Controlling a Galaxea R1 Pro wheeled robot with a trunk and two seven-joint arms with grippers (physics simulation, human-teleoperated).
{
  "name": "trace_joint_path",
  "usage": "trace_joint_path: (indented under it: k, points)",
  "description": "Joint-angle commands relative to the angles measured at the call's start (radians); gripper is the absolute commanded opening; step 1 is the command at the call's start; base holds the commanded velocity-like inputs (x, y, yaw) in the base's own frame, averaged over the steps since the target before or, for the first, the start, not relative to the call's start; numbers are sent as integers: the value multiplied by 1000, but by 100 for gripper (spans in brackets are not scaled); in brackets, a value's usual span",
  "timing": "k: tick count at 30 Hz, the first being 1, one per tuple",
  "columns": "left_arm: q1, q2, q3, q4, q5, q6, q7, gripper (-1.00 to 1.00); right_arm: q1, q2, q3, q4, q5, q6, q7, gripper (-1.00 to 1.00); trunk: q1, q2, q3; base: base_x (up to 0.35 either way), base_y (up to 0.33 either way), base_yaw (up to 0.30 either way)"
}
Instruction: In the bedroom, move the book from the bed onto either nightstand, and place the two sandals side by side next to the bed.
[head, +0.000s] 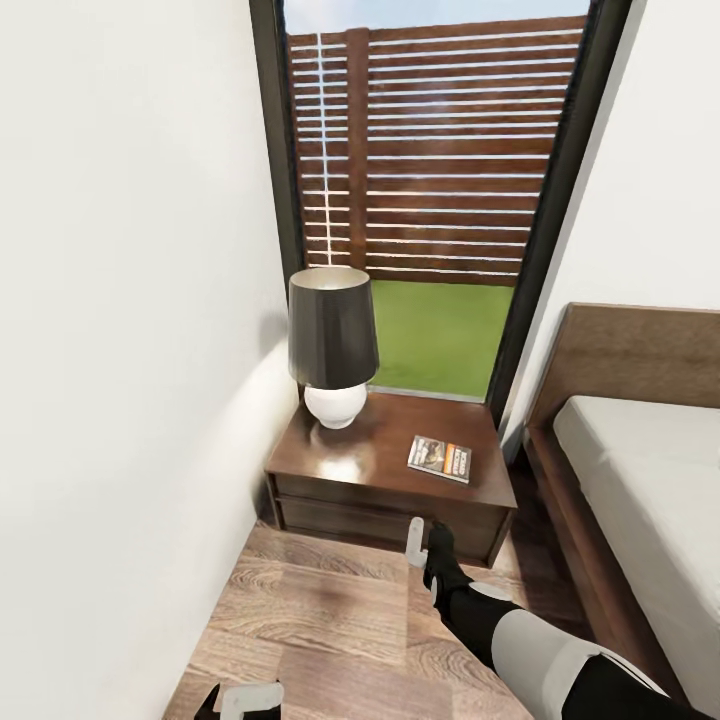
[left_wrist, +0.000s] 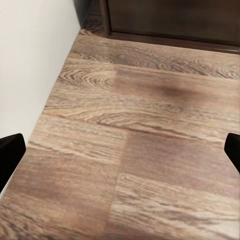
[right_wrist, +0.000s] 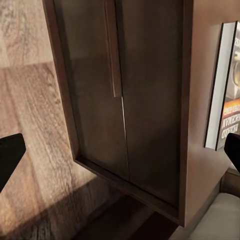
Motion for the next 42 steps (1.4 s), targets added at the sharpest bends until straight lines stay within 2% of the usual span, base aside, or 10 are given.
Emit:
trace_joint_path:
  k: [1, 11, 22, 27, 28, 36, 37, 39, 40, 42]
  points:
    - [0, 0, -2, 0, 4, -3, 5, 100, 0, 0, 5, 0, 4, 6, -2, 100, 0, 0, -1, -3, 0, 0]
    - [0, 0, -3, 0, 5, -3, 6, 100, 0, 0, 2, -2, 3, 0, -1, 100, 0, 0, -1, 0, 0, 0]
    - [0, 0, -4, 11, 8, -4, 4, 100, 0, -1, -14, 11, -5, -136, 34, 100, 0, 0, -1, 0, 0, 0]
    - [0, 0, -4, 20, 3, -6, 3, 100, 0, 0, -55, 17, -62, -189, 46, 100, 0, 0, -1, 0, 0, 0]
    - [0, 0, -4, 22, 3, -6, 3, 100, 0, 0, -65, 26, -132, -222, 48, 100, 0, 0, -1, 0, 0, 0]
    - [0, 1, -6, 24, 9, -5, -1, 100, 0, -1, -68, 72, -334, -348, 46, 100, -23, 42, 18, 0, 0, 0]
    - [0, 1, -6, 28, 10, -5, -4, 100, 0, -1, -68, 109, -427, -370, 44, 100, -27, 49, 21, 0, 0, 0]
    - [0, 1, -6, 35, 9, -5, -4, 100, 0, -1, -68, 121, -467, -375, 43, 100, -35, 63, 28, 0, 0, 0]
    - [-1, -1, -6, 47, 8, -3, -3, 100, 1, -3, -69, 141, -592, -385, 42, 100, -38, 70, 31, 0, 0, 0]
    - [-1, -1, -5, 49, 9, -2, -3, 100, 3, -5, -69, 145, -639, -388, 43, 100, -46, 84, 37, 0, 0, 0]
